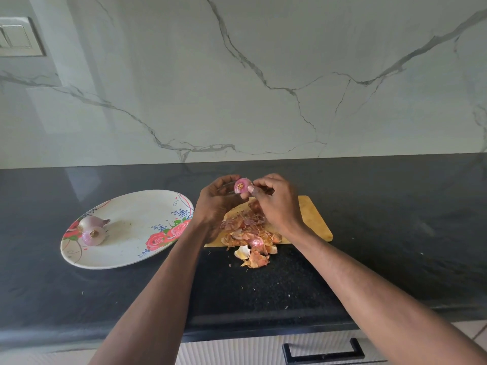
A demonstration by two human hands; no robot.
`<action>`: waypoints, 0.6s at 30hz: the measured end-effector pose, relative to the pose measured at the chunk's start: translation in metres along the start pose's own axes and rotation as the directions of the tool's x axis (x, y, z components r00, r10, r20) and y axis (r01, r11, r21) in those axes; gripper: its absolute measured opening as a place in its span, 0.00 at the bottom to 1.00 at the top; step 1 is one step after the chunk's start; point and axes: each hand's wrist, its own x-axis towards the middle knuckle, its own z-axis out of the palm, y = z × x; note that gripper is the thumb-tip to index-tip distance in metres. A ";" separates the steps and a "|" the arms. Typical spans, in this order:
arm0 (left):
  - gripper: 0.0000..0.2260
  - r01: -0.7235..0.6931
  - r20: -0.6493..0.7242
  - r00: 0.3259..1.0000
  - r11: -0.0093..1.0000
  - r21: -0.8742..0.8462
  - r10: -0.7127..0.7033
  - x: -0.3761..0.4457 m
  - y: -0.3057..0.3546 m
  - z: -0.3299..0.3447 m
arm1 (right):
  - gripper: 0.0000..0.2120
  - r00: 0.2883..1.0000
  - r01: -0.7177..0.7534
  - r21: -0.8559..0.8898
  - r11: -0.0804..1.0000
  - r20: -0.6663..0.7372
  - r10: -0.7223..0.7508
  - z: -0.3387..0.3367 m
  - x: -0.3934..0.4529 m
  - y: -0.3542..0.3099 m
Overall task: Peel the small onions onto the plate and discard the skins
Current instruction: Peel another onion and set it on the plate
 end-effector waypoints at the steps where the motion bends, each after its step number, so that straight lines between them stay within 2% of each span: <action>1: 0.24 -0.006 0.001 1.000 1.000 0.018 0.006 0.000 0.000 0.000 | 0.05 1.000 -0.003 0.008 1.000 0.001 0.003 0.001 0.000 -0.001; 6: 0.24 -0.039 -0.006 0.999 0.993 0.111 0.040 0.000 -0.002 0.001 | 0.03 0.995 -0.078 0.050 0.996 -0.051 0.080 -0.001 0.000 -0.002; 10: 0.20 -0.060 -0.004 0.998 0.983 0.171 0.061 0.000 -0.004 0.001 | 0.03 0.995 -0.102 0.016 0.995 -0.002 0.102 0.006 0.001 0.005; 15: 0.18 -0.078 -0.009 0.997 0.976 0.203 0.081 0.001 -0.005 0.001 | 0.01 0.996 -0.021 -0.171 0.985 0.084 0.036 0.010 -0.004 0.004; 18: 0.18 -0.059 0.005 0.998 0.982 0.178 0.059 0.001 -0.005 0.001 | 0.02 0.995 -0.007 -0.186 0.983 0.092 0.024 0.008 -0.004 0.000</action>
